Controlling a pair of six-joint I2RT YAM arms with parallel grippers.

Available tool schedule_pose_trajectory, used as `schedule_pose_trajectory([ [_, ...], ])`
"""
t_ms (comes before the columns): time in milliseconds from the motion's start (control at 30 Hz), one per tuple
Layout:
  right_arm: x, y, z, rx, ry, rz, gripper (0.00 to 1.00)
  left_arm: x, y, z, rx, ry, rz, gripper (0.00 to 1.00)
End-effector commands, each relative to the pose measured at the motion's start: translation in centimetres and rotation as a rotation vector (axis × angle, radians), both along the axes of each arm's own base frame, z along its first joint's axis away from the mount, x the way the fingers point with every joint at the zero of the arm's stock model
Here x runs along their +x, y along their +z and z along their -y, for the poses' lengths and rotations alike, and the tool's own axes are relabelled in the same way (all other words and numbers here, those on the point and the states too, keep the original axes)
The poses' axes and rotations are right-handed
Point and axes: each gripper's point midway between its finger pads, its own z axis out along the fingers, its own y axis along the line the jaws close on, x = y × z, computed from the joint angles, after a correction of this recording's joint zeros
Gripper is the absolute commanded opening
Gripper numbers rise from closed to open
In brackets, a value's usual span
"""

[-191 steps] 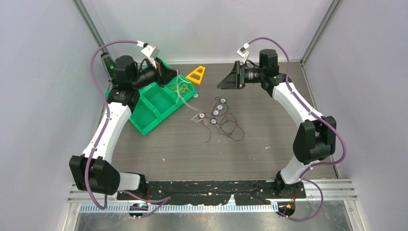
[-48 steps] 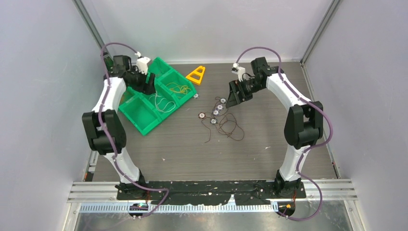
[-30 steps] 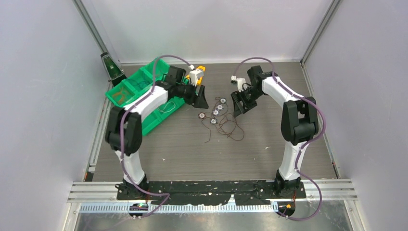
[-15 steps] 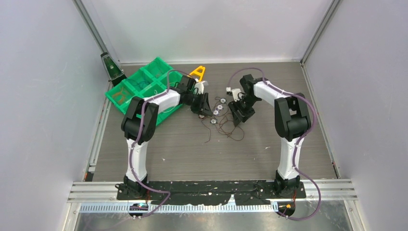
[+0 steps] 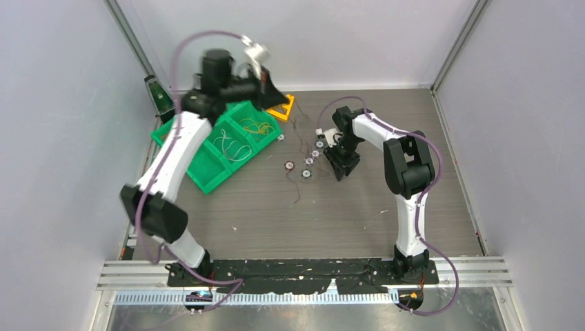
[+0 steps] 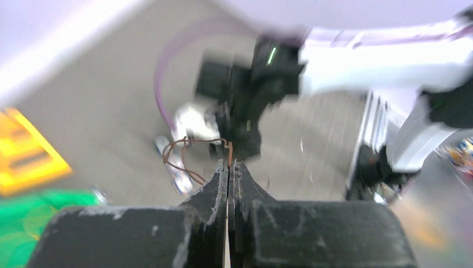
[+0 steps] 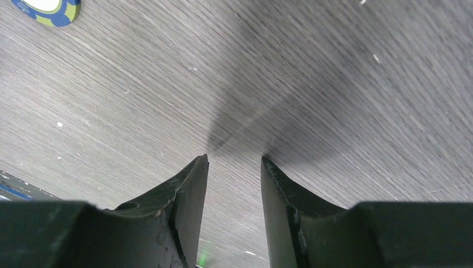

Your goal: Untangle the cables

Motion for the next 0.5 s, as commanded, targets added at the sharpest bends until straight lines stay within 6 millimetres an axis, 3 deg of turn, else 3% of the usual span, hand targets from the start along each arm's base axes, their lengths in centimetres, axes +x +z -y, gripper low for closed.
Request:
schedule_pose_trajectory([
  [0,-1.5,-1.8,-0.3,-0.036,0.049,-0.065,0.45,-3.0,16.9,-3.5,-0.183,-0.023,0.426,0.0],
  [100,-1.8,-1.9,-0.3,-0.038,0.049,-0.08,0.45,-3.0,24.2,-7.0,-0.267,0.091,0.6,0.0],
  [200,-2.1,-1.9,-0.3,-0.036,0.05,-0.091,0.45,-3.7,29.8,-9.6,-0.345,0.159,0.711,0.0],
  [333,-1.9,-0.4,-1.0,0.031,0.089,-0.071,0.48,-5.2,32.3,-10.5,-0.364,0.153,0.774,0.0],
  [400,-0.9,2.0,-1.8,0.131,0.145,-0.005,0.57,-5.9,33.0,-10.7,-0.369,0.153,0.805,0.0],
  [433,-0.4,4.4,-3.0,0.216,0.165,0.043,0.61,-6.2,33.1,-10.7,-0.371,0.149,0.809,0.0],
  [467,0.2,5.8,-3.1,0.265,0.188,0.085,0.7,-6.4,33.1,-10.6,-0.378,0.141,0.803,0.0],
])
